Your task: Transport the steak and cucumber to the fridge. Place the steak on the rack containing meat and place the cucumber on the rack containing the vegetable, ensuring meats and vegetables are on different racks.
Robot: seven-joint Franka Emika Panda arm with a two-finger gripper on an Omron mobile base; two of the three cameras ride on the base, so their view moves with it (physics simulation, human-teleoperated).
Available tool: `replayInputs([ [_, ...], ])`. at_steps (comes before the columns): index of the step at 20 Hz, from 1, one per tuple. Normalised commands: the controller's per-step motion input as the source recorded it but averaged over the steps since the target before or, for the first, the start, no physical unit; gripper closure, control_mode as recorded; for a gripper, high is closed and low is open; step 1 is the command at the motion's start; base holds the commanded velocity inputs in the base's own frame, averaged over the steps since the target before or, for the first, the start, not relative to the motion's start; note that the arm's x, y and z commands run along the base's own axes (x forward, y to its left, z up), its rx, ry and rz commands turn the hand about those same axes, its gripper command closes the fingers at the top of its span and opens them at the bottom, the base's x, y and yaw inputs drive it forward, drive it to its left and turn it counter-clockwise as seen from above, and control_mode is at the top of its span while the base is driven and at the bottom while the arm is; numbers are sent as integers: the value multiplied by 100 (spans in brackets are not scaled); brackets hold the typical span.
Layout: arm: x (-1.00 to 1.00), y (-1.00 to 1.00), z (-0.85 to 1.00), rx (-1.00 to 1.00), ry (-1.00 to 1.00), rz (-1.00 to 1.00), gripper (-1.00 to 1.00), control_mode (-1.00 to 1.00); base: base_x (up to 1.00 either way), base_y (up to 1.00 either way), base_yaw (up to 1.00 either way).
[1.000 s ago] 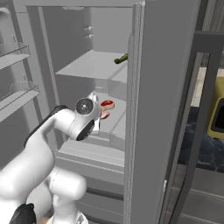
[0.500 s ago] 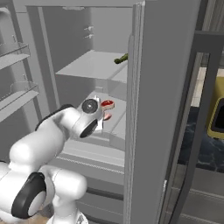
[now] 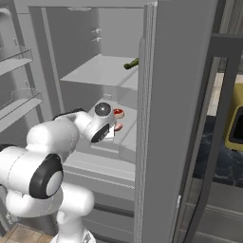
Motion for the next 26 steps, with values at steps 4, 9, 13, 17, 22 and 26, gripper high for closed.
replayInputs([
  [4,22,0,-31,0,0,2,100,-100,0,0,0],
  [9,22,0,-38,0,0,3,100,-100,0,0,0],
  [13,26,0,-38,0,0,3,100,-100,0,0,0],
  [17,31,0,-43,0,0,4,100,-100,0,0,0],
  [22,33,0,-39,0,0,3,-100,-100,0,0,0],
  [26,6,-3,-11,0,-2,1,-100,-100,0,0,0],
])
